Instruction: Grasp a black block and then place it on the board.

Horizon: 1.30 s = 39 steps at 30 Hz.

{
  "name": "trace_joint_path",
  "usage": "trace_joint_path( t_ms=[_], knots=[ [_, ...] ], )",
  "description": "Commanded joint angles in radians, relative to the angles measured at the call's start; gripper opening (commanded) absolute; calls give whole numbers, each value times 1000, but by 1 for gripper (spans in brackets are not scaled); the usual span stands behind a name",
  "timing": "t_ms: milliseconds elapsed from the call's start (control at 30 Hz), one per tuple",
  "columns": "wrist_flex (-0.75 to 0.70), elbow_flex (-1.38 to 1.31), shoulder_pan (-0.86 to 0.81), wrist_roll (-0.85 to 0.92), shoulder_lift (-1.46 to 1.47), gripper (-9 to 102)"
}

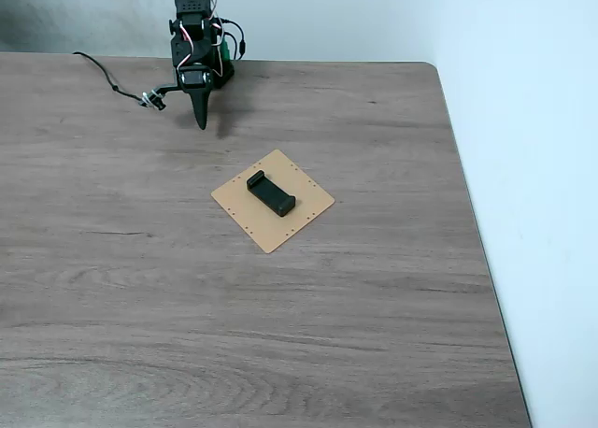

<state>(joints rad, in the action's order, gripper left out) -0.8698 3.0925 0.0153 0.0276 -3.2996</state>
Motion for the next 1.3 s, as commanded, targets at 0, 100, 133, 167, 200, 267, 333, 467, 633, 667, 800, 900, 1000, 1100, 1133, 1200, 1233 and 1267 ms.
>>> trace_joint_path(
  t_ms=[0, 100, 133, 167, 200, 267, 333, 467, 633, 667, 800, 900, 1000, 1100, 1133, 1200, 1233, 1267],
  knots=[
    [-23, 5, 14, 3, -43, 0],
    [-40, 14, 5, -6, -80, 0],
    [-40, 14, 2, -9, -80, 0],
    [-40, 14, 2, -9, -80, 0],
    [-40, 14, 2, -11, -80, 0],
    [-38, 15, 2, -9, -80, 0],
    [-37, 15, 2, -8, -80, 0],
    [-35, 15, 11, 5, -80, 0],
    [-35, 15, 21, 14, -80, 0],
    [-35, 15, 23, 14, -80, 0],
    [-35, 15, 23, 14, -80, 0],
    [-35, 15, 23, 14, -80, 0],
    [-35, 15, 23, 14, -80, 0],
    [-35, 15, 23, 14, -80, 0],
    [-35, 15, 23, 14, -80, 0],
    [-35, 15, 23, 14, -80, 0],
    [-35, 15, 23, 14, -80, 0],
    [-35, 15, 23, 14, -80, 0]
  ],
)
